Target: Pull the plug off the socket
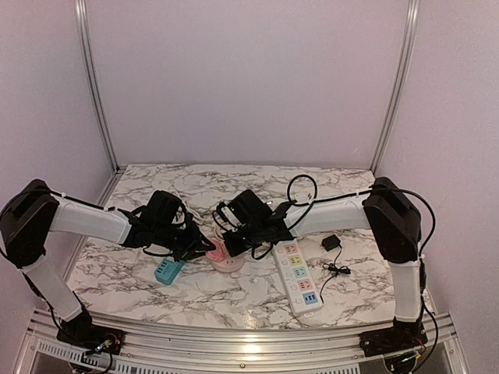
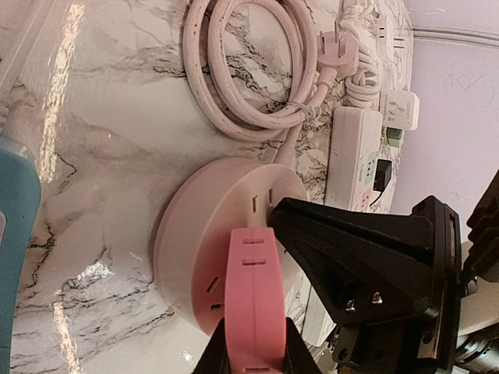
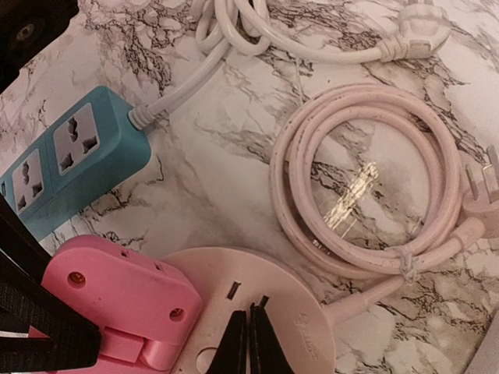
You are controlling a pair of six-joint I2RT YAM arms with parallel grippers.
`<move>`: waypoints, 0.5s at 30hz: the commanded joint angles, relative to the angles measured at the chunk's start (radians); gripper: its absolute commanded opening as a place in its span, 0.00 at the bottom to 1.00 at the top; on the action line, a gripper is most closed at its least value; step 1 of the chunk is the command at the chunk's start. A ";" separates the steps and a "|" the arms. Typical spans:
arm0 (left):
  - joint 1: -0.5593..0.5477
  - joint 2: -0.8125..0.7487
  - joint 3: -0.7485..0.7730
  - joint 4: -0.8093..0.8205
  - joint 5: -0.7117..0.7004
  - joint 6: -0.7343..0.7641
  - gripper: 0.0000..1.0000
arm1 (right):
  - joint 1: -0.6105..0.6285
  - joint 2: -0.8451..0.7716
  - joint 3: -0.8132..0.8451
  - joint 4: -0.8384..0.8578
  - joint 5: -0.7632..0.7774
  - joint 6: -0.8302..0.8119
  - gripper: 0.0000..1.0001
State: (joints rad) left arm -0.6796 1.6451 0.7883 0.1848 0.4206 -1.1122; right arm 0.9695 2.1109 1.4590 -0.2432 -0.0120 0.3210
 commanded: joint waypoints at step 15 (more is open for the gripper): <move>-0.012 -0.043 0.064 0.126 -0.015 0.107 0.00 | 0.026 0.087 -0.070 -0.130 -0.048 0.014 0.04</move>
State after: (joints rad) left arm -0.6819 1.6466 0.7883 0.1890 0.4141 -1.0607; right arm 0.9707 2.1113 1.4517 -0.2245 -0.0120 0.3218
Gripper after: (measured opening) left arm 0.150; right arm 0.039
